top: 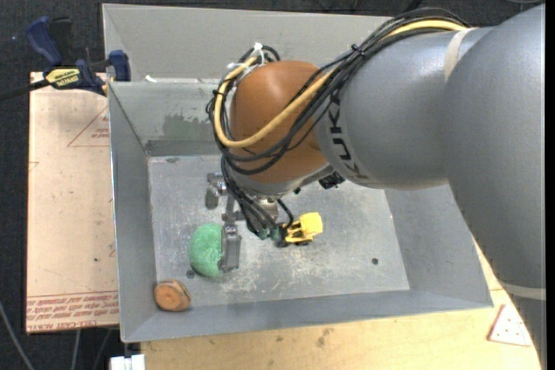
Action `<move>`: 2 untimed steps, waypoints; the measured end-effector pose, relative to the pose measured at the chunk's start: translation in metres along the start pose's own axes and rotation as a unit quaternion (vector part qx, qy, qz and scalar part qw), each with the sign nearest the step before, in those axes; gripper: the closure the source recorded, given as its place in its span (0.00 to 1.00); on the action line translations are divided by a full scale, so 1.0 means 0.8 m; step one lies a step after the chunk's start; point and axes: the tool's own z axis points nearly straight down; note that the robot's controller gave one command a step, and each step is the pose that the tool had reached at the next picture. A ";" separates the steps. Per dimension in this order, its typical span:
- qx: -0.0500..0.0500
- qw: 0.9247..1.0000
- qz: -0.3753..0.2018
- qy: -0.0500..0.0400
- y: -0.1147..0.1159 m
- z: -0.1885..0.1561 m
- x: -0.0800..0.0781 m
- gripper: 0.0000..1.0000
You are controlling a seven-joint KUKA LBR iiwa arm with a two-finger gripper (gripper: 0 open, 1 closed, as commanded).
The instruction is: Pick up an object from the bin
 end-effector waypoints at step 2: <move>-0.001 1.000 0.002 0.001 -0.018 0.092 -0.011 1.00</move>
Offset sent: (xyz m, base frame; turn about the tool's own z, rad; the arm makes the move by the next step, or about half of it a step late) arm 0.0092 -0.0148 -0.0740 0.0040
